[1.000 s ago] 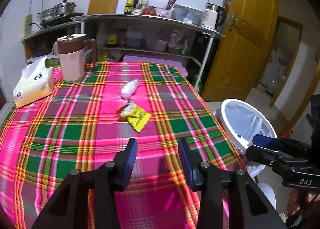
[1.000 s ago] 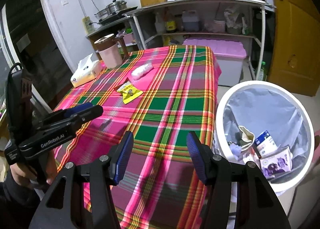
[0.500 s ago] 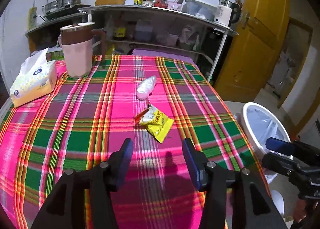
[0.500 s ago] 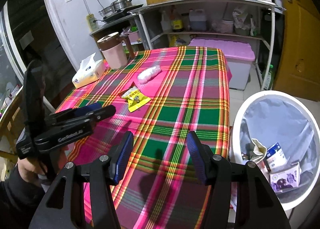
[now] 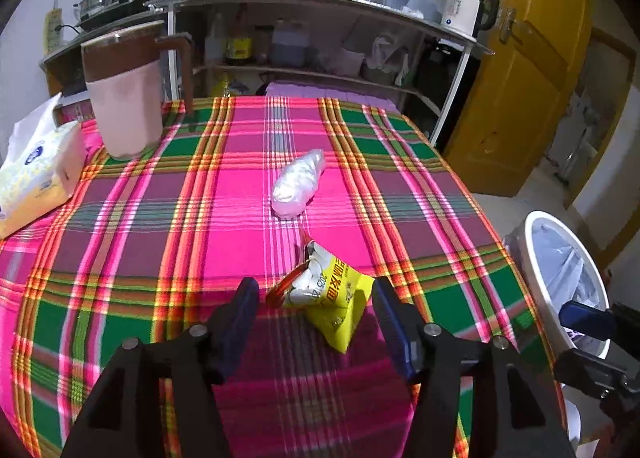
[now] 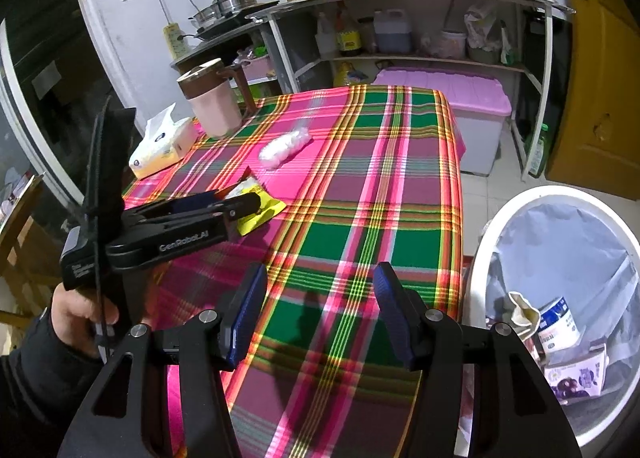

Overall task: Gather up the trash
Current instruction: 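Grasp the yellow snack wrapper with the left tool, then grasp the clear plastic bag with the right tool while the left tool holds the wrapper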

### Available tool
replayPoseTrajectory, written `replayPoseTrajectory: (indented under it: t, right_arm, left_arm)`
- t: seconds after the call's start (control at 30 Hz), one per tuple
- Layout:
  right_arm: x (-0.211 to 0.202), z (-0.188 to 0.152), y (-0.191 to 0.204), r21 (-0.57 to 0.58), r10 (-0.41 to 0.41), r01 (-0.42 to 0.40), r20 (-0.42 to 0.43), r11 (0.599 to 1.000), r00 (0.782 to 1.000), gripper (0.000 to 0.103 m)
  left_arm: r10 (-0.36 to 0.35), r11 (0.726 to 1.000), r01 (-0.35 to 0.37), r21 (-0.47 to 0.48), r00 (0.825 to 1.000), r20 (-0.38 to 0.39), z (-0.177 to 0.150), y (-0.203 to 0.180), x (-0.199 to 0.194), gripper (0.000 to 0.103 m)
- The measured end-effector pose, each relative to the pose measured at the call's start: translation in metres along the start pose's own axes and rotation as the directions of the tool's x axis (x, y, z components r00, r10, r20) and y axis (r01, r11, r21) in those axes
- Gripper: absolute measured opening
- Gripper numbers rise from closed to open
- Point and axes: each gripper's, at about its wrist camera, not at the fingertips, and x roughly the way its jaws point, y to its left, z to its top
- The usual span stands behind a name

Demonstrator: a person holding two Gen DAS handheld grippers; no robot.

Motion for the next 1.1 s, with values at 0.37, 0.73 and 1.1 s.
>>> replayPoseTrajectory:
  t: [0.37, 0.73, 1.1]
  right_arm:
    - [0.009, 0.008, 0.001, 0.021, -0.02, 0.021, -0.019, 1.0, 1.0, 0.056]
    - [0.011, 0.017, 0.036, -0.01, -0.027, 0.027, -0.025, 1.0, 0.999, 0.056]
    - [0.048, 0.048, 0.064, 0.0, -0.015, 0.015, -0.023, 1.0, 1.0, 0.056]
  left_arm:
    - [-0.052, 0.999, 0.052, -0.013, 0.999, -0.006, -0.002, 0.0, 0.003, 0.03]
    - [-0.064, 0.994, 0.072, -0.084, 0.993, 0.1, -0.013, 0.025, -0.044, 0.029]
    - [0.009, 0.995, 0.006, -0.1, 0.989, 0.15, -0.005, 0.063, -0.069, 0.029]
